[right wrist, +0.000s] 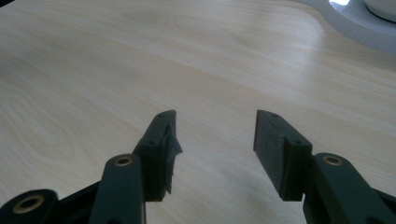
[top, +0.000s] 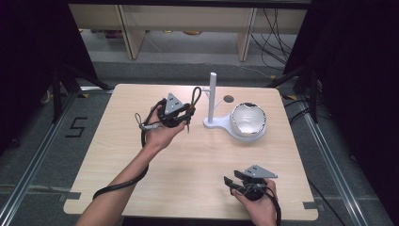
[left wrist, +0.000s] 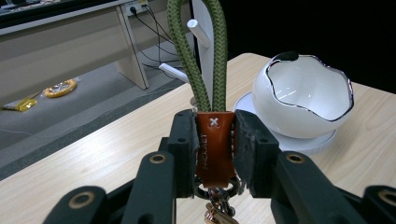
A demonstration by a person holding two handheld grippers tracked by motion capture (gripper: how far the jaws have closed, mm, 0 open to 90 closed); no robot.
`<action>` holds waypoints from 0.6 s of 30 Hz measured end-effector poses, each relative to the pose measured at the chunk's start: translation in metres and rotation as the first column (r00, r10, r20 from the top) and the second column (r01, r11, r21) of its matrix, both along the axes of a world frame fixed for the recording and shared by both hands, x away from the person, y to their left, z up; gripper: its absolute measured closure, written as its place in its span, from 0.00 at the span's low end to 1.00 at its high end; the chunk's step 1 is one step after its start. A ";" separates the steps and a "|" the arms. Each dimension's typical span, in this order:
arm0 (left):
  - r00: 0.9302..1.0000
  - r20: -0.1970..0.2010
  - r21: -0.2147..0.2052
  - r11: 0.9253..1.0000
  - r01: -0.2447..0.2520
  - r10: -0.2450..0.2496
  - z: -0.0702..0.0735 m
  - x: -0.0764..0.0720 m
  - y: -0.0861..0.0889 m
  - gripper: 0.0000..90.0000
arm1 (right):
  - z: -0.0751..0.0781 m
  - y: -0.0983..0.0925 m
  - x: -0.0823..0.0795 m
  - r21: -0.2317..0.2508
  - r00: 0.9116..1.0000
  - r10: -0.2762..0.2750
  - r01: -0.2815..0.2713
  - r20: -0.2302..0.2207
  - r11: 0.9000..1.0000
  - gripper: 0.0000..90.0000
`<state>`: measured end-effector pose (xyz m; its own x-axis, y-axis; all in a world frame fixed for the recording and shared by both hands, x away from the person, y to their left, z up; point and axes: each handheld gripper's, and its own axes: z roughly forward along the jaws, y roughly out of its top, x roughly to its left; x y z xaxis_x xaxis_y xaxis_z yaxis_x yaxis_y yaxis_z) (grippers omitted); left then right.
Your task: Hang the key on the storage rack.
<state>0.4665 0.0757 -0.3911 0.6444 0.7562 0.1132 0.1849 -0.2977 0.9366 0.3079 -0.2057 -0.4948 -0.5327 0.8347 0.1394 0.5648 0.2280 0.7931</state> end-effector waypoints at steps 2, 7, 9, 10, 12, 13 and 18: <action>1.000 -0.003 0.003 1.000 0.002 -0.002 0.000 0.001 -0.002 0.76 | -0.002 0.001 0.001 0.033 1.000 0.010 -0.009 -0.014 0.999 0.55; 1.000 -0.013 0.007 1.000 0.002 -0.002 -0.002 0.007 -0.005 0.76 | -0.002 0.001 0.000 0.036 1.000 0.007 -0.006 -0.017 0.999 0.55; 1.000 -0.023 0.008 1.000 0.000 0.000 -0.004 0.010 -0.008 0.76 | -0.002 0.001 0.001 0.033 1.000 0.008 -0.008 -0.014 0.999 0.55; 1.000 -0.025 0.009 1.000 -0.001 0.001 -0.005 0.011 -0.009 0.76 | -0.002 0.001 0.001 0.034 1.000 0.008 -0.007 -0.015 0.999 0.55; 1.000 -0.031 0.012 1.000 -0.001 0.001 -0.006 0.013 -0.010 0.76 | -0.002 0.001 0.001 0.037 1.000 0.011 -0.010 -0.016 0.999 0.55; 0.999 -0.035 0.011 1.000 -0.001 0.002 -0.007 0.014 -0.011 0.76 | -0.001 0.002 -0.001 0.046 1.000 -0.008 0.010 -0.030 0.999 0.55; 0.999 -0.044 0.009 1.000 -0.005 0.005 -0.008 0.018 -0.013 0.76 | 0.000 0.000 -0.001 0.025 1.000 -0.012 0.012 -0.024 1.000 0.55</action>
<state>0.4842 0.0625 -0.3990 0.6452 0.7585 0.0915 0.2278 -0.3052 0.9246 0.3068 -0.2054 -0.4948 -0.5189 0.8372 0.1730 0.5864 0.2013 0.7846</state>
